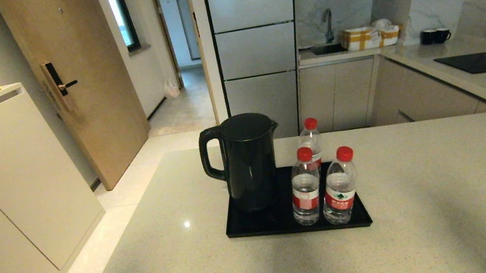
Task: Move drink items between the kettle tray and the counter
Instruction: Pick up the bottled water
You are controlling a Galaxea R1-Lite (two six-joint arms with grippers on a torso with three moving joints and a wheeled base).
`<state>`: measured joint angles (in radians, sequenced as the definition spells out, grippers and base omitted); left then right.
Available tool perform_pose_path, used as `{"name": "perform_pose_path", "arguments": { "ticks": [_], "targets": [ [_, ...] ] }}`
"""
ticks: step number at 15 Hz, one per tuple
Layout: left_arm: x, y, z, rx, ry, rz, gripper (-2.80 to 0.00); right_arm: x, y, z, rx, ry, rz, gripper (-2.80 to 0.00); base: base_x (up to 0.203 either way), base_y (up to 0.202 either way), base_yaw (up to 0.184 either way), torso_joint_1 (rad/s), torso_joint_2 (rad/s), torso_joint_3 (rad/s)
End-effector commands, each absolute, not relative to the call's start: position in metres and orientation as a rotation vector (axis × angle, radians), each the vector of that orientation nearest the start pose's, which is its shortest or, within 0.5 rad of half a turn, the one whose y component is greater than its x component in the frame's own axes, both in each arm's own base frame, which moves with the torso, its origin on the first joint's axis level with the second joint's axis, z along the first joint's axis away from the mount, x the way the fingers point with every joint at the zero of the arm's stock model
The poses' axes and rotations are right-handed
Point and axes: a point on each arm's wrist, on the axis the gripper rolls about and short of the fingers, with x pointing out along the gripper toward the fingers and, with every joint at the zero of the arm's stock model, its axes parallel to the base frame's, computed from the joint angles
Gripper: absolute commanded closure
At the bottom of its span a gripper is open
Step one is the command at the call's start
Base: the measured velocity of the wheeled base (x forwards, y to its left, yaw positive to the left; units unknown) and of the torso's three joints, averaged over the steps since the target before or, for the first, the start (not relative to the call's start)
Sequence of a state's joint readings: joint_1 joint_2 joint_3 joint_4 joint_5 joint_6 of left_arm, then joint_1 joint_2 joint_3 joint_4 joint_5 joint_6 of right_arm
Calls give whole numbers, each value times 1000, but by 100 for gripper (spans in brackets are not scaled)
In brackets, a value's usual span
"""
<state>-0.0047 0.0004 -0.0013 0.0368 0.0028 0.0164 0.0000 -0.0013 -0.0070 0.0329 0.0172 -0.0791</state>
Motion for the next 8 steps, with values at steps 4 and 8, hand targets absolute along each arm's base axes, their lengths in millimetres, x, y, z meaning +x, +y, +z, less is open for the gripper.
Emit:
{"name": "perform_pose_path", "arguments": {
  "ticks": [4,8],
  "targets": [
    [-23,0,72,17,37,-2,0,-24,0,75,-44,40,12,0,0,0,0,0,0,0],
    [-23,0,72,16,36,-2,0,-30,0,127,-11,33,10,0,0,0,0,0,0,0]
  ]
}}
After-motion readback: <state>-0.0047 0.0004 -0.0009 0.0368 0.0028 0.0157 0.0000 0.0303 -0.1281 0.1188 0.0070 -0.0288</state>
